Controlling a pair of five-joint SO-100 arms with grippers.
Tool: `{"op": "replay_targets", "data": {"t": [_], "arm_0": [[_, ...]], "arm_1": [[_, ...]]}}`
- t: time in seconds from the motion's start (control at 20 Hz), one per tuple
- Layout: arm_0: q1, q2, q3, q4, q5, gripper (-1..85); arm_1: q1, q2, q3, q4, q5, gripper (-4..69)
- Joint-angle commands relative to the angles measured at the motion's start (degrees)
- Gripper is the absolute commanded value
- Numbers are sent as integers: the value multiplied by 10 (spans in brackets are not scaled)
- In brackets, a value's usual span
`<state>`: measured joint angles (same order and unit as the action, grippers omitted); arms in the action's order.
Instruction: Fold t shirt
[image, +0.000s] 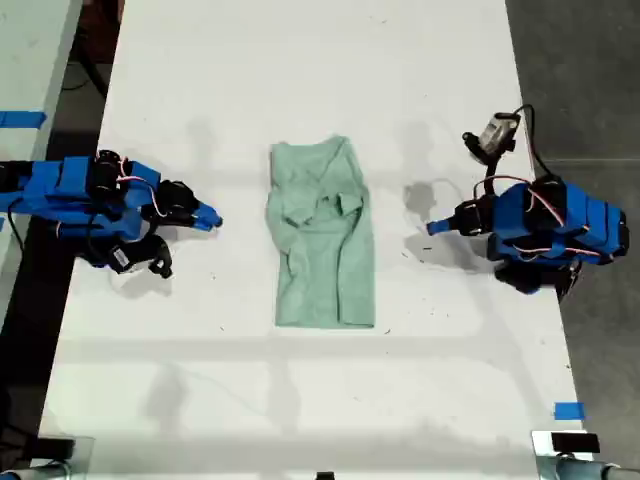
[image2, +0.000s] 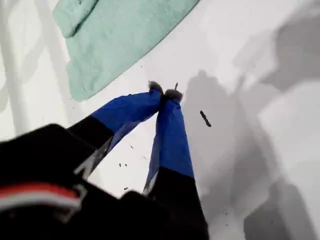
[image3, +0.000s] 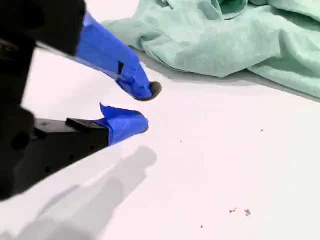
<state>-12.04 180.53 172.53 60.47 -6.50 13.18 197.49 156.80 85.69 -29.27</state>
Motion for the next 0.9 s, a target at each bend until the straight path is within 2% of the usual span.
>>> {"op": "replay_targets", "data": {"t": [0.0,0.25,0.5,0.7,0.85], "arm_0": [[-10,-18,-14,-6,-2,-1],[-6,-50,-30,-12,-5,-1],[11,-185,-108,-26,-12,-1],[113,-313,-257,-30,-33,-1],[192,-525,-446,-27,-39,33]], "arm_1": [[-4,-20,-6,3,12,15],[-3,-31,-8,-1,6,15],[-11,-51,-22,-11,10,15],[-91,-329,-212,-67,17,15],[-167,-594,-395,-91,23,55]]}}
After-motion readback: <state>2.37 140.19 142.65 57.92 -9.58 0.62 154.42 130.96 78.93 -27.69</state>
